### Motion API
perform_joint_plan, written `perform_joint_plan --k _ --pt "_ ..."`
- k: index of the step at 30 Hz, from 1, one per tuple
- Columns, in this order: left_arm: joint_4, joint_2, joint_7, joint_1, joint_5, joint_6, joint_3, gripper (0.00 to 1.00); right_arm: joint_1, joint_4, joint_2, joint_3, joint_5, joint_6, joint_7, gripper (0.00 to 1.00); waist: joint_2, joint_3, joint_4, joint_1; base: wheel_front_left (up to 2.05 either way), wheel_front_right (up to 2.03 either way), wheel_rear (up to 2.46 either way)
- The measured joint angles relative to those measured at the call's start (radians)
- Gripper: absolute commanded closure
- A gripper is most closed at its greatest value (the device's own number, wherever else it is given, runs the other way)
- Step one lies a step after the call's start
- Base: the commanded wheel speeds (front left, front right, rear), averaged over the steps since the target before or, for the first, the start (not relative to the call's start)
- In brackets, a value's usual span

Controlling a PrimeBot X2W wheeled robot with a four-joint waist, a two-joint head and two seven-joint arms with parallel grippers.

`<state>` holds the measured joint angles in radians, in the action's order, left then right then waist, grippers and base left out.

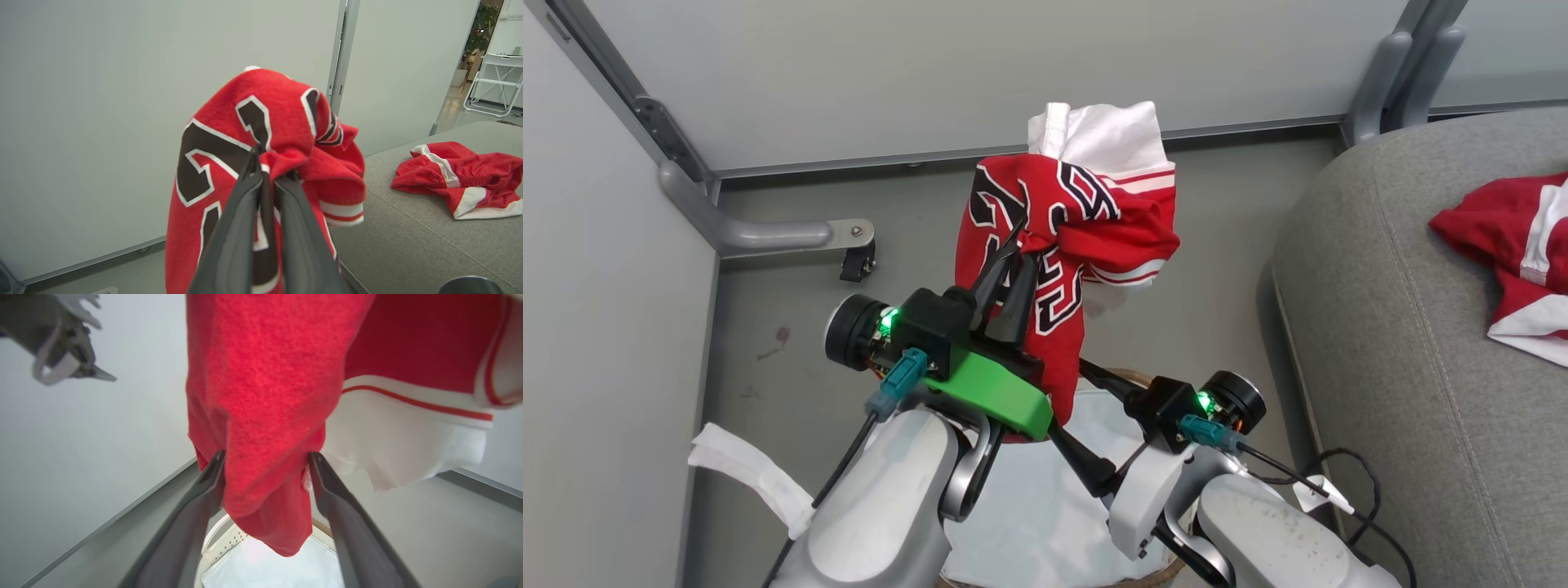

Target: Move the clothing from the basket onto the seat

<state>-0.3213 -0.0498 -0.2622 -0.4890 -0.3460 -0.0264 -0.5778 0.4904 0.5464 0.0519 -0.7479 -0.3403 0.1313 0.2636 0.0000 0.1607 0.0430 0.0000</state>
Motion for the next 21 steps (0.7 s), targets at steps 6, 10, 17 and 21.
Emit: perform_joint_plan --k 6,10,17,21 --pt "-0.003 0.000 0.000 -0.009 -0.016 0.002 -0.027 1.00 0.025 0.012 -0.002 -0.016 -0.026 0.000 0.000 0.00 0.0000 -0.002 0.017 0.0000 0.00 0.00 0.00" --pt "-0.003 0.000 0.000 -0.010 -0.024 0.006 -0.039 1.00 0.042 0.023 -0.002 -0.025 -0.038 0.000 0.000 0.15 0.0000 -0.004 0.025 0.0000 0.00 0.00 0.00" --pt "-0.009 0.000 0.000 -0.012 -0.029 0.010 -0.044 1.00 0.046 0.028 -0.002 -0.037 -0.053 0.000 0.000 1.00 0.0000 -0.009 0.032 0.0000 0.00 0.00 0.00" --pt "-0.013 0.000 0.000 -0.012 -0.029 0.010 -0.041 1.00 0.046 0.032 -0.002 -0.037 -0.055 0.000 0.000 1.00 0.0000 -0.011 0.029 0.0000 0.00 0.00 0.00"
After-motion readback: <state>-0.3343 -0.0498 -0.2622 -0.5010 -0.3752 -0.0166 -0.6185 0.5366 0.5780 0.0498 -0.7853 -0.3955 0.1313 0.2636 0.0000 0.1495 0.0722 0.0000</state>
